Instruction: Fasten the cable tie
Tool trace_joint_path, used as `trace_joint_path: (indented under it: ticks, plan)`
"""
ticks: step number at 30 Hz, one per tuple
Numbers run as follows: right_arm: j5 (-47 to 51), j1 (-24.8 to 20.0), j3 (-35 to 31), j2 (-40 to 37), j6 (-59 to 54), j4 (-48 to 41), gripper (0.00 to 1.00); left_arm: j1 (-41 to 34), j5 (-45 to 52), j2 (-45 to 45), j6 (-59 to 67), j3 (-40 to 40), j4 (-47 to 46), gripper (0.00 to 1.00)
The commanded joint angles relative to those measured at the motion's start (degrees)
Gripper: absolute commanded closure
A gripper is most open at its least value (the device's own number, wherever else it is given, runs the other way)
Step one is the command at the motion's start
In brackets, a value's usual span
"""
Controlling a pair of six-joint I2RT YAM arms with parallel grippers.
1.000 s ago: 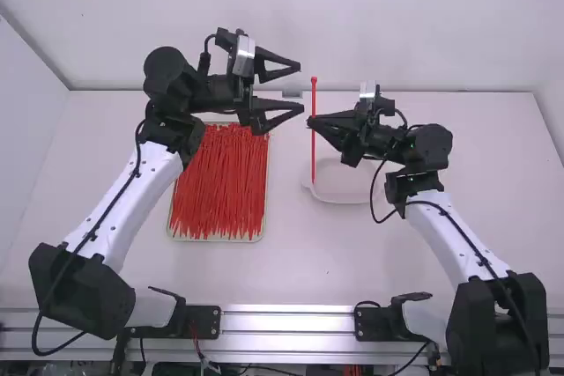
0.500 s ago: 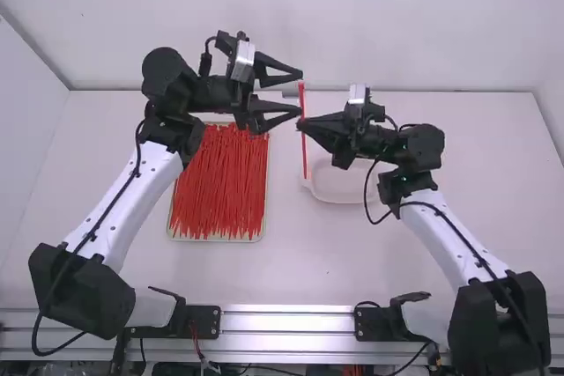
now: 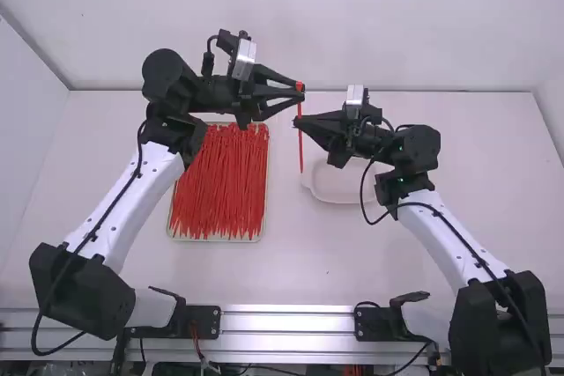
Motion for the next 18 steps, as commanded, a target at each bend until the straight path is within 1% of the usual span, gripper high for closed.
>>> trace_joint_path:
  ticks: [1, 4, 6, 8, 9, 10, 13, 18]
  plan:
    - [1.0, 0.2, 1.9, -0.2, -0.2, 0.3, 1.00, -0.3, 0.0, -0.2, -0.2, 1.3, 0.4, 0.84]
    - [0.9, 0.3, 1.9, -0.2, -1.4, 0.3, 1.00, -0.3, 0.0, -0.2, -0.2, 1.3, 0.7, 0.85]
    - [0.9, 0.9, 1.9, -0.2, -1.7, 0.3, 1.00, -0.8, -0.6, -0.2, -0.2, 1.3, 0.7, 0.81]
    - [1.1, 1.2, 1.9, -0.2, -1.7, 0.3, 1.00, -0.8, -1.0, -0.2, -0.2, 1.3, 0.8, 0.81]
    - [1.2, 1.3, 1.9, -0.2, -2.1, 0.3, 1.00, -0.8, -1.1, -0.2, -0.2, 1.3, 0.8, 0.82]
    - [1.2, 1.1, 1.9, -0.2, -3.0, 0.2, 1.00, -0.7, -1.0, -0.2, -0.2, 1.3, 0.8, 0.89]
    - [1.2, 1.0, 1.9, -0.2, -3.1, 0.2, 1.00, -0.7, -1.1, -0.2, -0.2, 1.3, 0.8, 0.98]
    - [1.3, 1.0, 1.9, -0.2, -3.2, 0.1, 1.00, -0.5, -1.2, -0.2, -0.2, 1.3, 0.7, 0.98]
